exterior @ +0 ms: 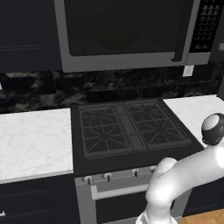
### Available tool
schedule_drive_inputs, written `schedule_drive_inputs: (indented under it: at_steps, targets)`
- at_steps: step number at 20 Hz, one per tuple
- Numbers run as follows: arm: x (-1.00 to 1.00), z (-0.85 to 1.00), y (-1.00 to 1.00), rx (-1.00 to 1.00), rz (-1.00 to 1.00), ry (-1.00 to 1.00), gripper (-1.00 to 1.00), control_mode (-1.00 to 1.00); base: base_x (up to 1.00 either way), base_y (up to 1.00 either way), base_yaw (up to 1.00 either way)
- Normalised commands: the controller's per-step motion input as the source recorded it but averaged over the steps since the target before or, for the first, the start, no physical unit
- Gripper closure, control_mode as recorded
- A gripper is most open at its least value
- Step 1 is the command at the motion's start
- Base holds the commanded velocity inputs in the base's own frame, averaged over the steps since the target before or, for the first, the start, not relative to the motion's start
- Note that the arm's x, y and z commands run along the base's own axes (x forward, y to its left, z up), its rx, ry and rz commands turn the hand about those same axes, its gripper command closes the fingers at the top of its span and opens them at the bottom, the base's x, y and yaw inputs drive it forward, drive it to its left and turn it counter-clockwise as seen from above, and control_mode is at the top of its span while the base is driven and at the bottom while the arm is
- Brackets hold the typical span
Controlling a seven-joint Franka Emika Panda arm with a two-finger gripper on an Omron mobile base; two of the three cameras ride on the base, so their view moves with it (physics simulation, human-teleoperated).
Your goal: Open the microwave, place the bowl with waffle inside the microwave, then close the microwave door and turn it on.
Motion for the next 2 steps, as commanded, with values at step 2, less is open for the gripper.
schedule_drive_inputs:
  at_steps: [2]
  targets:
    - [-1.00,-0.34,0.00,0.00,-0.02,-0.28,1.00,-1.00,0.00,0.00,0.00]
